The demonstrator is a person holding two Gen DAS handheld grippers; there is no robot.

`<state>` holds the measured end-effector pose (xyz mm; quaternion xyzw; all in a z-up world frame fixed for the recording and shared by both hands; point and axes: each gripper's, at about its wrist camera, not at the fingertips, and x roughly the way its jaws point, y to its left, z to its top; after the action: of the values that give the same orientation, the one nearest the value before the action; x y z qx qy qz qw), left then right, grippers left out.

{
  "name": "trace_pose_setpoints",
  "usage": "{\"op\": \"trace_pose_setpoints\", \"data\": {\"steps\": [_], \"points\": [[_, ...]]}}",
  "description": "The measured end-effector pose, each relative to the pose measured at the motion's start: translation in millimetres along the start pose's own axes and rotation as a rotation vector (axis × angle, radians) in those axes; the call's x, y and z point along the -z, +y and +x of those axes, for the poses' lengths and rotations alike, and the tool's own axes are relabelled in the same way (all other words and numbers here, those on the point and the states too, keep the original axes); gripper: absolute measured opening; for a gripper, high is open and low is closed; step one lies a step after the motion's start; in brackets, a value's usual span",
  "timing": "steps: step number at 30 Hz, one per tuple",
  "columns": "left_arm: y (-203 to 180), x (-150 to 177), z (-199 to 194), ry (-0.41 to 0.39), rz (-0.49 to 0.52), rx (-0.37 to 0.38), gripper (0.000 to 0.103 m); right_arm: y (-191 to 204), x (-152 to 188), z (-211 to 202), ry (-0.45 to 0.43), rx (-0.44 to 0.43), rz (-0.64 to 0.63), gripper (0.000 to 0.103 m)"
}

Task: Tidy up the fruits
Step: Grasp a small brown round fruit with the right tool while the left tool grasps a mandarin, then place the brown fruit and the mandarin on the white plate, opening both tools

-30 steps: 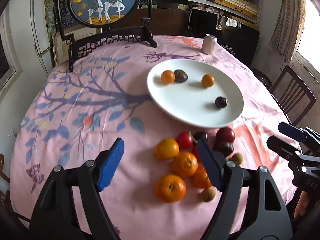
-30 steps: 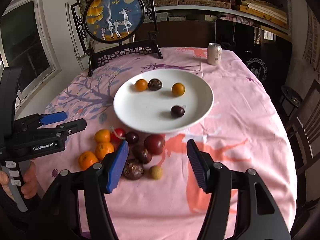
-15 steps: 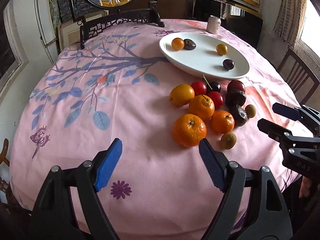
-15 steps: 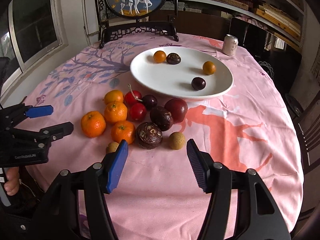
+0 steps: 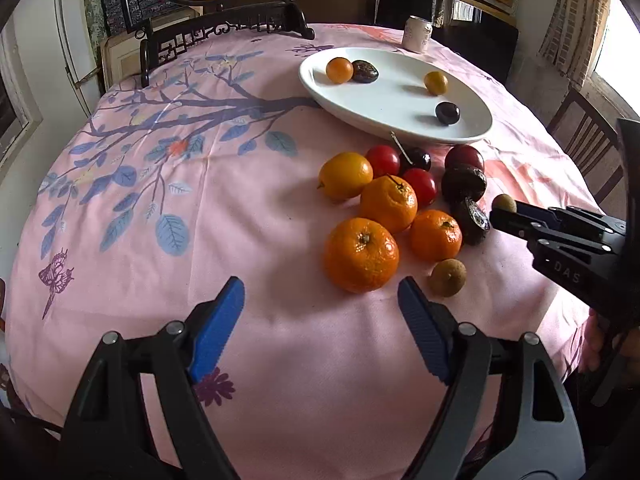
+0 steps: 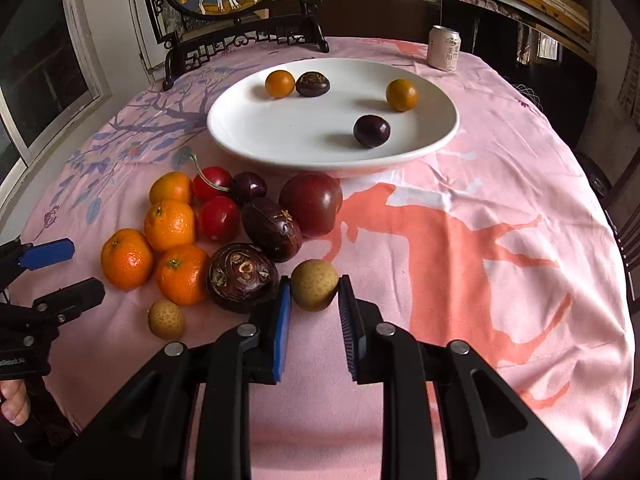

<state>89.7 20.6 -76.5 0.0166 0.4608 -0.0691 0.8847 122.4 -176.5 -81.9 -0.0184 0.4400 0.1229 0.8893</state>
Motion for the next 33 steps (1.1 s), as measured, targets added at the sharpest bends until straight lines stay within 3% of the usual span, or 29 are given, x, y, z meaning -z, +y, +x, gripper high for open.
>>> {"op": "trace_pose_setpoints", "data": {"steps": [7, 9, 10, 11, 25, 33], "points": [[-10.5, -7.2, 19.8, 0.023, 0.008, 0.020, 0.079, -9.9, 10.0, -28.9, -0.034, -0.016, 0.042, 0.024], [-13.5, -10.6, 28.5, 0.032, 0.007, 0.037, 0.066, -11.0, 11.4, -32.3, -0.039, -0.025, 0.051, 0.024], [-14.7, -11.9, 33.3, 0.048, 0.004, 0.055, 0.049, -11.9, 11.7, -33.7, -0.040, -0.028, 0.055, 0.024], [-15.2, -12.9, 32.2, 0.036, -0.001, 0.052, 0.046, -12.2, 12.3, -34.9, -0.043, -0.029, 0.059, 0.024], [-14.1, -15.0, -9.9, -0.034, -0.006, 0.108, 0.045, -11.3, 10.7, -45.4, -0.069, -0.056, 0.073, 0.024], [-19.3, -25.4, -11.8, -0.022, 0.013, 0.134, 0.045, -11.3, 5.9, -46.0, -0.067, -0.062, 0.065, 0.024]]}}
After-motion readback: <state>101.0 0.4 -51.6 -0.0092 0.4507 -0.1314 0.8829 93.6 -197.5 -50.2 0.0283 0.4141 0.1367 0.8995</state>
